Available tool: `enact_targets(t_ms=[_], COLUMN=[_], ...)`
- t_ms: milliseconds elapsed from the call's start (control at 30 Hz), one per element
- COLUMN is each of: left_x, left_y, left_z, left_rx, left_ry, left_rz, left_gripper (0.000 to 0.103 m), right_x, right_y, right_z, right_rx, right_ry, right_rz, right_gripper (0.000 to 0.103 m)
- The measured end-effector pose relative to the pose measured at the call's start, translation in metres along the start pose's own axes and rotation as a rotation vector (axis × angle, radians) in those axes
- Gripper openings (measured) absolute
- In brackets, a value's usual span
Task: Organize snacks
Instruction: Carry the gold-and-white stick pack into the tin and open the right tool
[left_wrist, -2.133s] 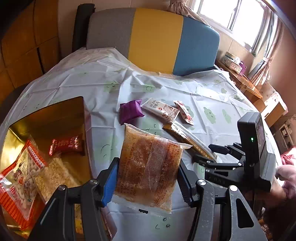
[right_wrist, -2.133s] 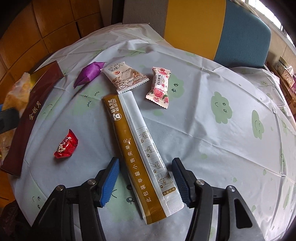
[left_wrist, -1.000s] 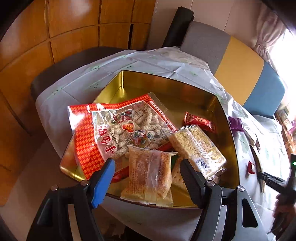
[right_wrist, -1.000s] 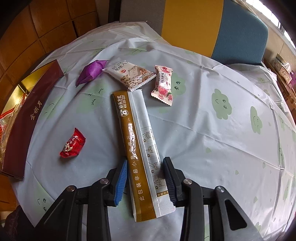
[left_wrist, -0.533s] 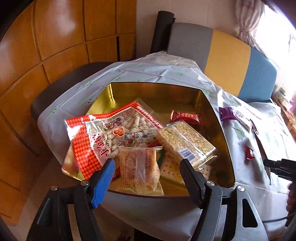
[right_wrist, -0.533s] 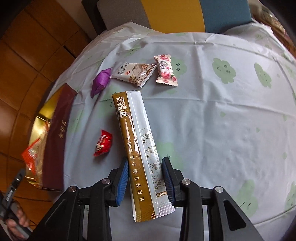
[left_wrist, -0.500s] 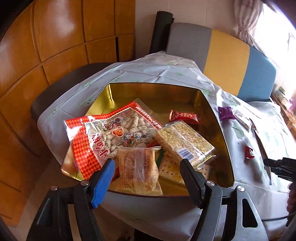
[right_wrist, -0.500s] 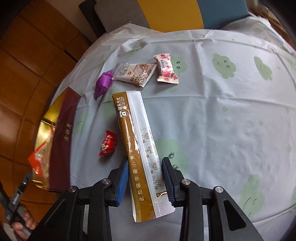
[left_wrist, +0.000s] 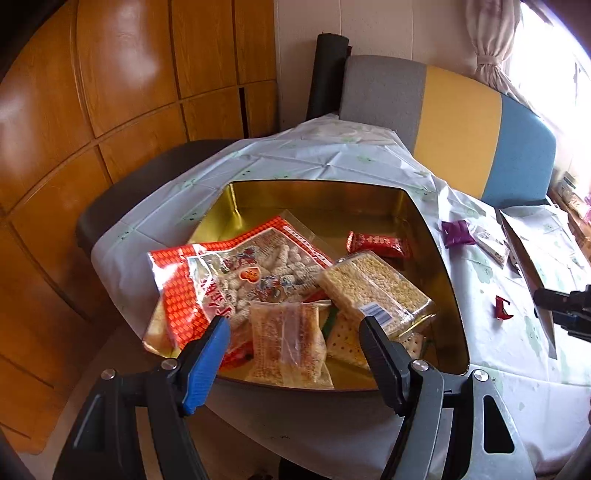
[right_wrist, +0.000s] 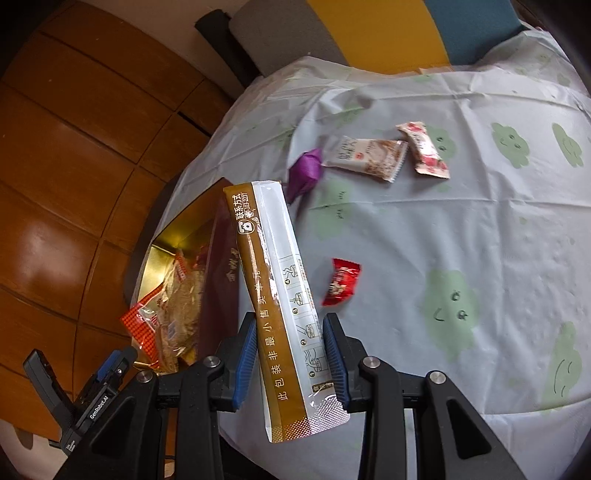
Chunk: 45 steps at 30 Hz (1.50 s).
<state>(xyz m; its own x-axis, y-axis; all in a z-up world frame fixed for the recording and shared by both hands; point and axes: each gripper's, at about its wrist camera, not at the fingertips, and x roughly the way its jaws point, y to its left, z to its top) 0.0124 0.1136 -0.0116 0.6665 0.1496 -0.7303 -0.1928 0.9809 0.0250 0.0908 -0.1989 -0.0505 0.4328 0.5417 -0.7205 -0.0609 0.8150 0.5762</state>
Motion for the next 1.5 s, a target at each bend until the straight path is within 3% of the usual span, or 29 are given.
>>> enact_targets(t_ms=[300,500,633,833,1033,1500], left_x=[0.004,0.008,0.012,0.017,0.019,0.011], left_y=[0.018,0.026,0.031,0.036,0.035,0.023], left_z=[-0.003,-0.005,-0.006,-0.008,-0.009,-0.009], left_rx=[-0.046,-0.062,-0.078,-0.082,-0.082,-0.036], left_ry=[0.007,0.02,0.028,0.038,0.038,0.018], left_rz=[0.026,0.019,0.024,0.024,0.027,0.031], left_gripper=[0.073,0.073,0.073,0.073,0.073,0.073], right_x=[0.021,0.047,0.07,0.105,0.11,0.093], right_y=[0.078,0.115,0.133,0.144,0.145,0.153], right_z=[0.008,0.024,0.034,0.035,0.015,-0.011], right_rx=[-0.123,-0.104,-0.105,-0.112,-0.201,-0.395], right_ry=[0.015,0.018,0.021,0.065,0.095,0.033], right_rz=[0.046,0.081,0.053,0.013,-0.03,-0.149], right_gripper=[0.036,0.036,0.037,0.041,0.041,0.041])
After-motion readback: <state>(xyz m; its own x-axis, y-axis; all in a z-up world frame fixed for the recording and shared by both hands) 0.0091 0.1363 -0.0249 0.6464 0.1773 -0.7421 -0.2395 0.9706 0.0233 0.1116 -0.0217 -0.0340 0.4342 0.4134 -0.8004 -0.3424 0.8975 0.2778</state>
